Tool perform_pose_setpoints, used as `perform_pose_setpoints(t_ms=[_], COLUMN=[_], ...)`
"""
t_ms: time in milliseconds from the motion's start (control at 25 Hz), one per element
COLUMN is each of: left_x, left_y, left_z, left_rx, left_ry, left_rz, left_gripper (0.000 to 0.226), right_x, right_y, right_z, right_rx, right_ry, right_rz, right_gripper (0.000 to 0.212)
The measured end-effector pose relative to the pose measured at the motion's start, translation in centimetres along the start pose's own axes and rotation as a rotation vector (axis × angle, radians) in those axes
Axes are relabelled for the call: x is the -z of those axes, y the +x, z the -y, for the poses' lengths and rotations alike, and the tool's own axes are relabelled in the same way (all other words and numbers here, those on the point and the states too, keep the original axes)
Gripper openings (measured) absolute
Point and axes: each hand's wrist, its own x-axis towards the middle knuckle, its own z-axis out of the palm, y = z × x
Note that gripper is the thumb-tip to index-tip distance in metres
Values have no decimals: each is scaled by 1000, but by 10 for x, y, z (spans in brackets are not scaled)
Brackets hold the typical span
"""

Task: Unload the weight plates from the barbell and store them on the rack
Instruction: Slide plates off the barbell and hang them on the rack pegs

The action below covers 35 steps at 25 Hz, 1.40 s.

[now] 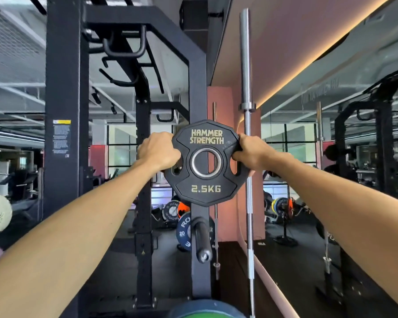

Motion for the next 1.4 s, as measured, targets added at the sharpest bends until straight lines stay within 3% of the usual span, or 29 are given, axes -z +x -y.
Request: perform_pose_setpoints(t_ms=[400,560,840,1120,1400], left_x=[16,2,-50,-107,-153], left_y=[83,108,159,207,243], left_z=[-15,-8,16,34,49], left_rx=[-33,-16,18,42,69], left_ry=[-4,23,1,16,65], left_rz=[-97,-115,-91,-93,-111], left_gripper=[5,31,10,10,20], right_x=[31,18,-19,-75,-109], right_y=[76,97,159,210,247], right_z=[-2,-6,-33,-62,-80], right_rx=[20,19,12,-40,-72], right_ry=[50,109,106,299,278], right_rz=[-84,-65,-83,-75,-93], right_gripper=[17,19,19,11,14])
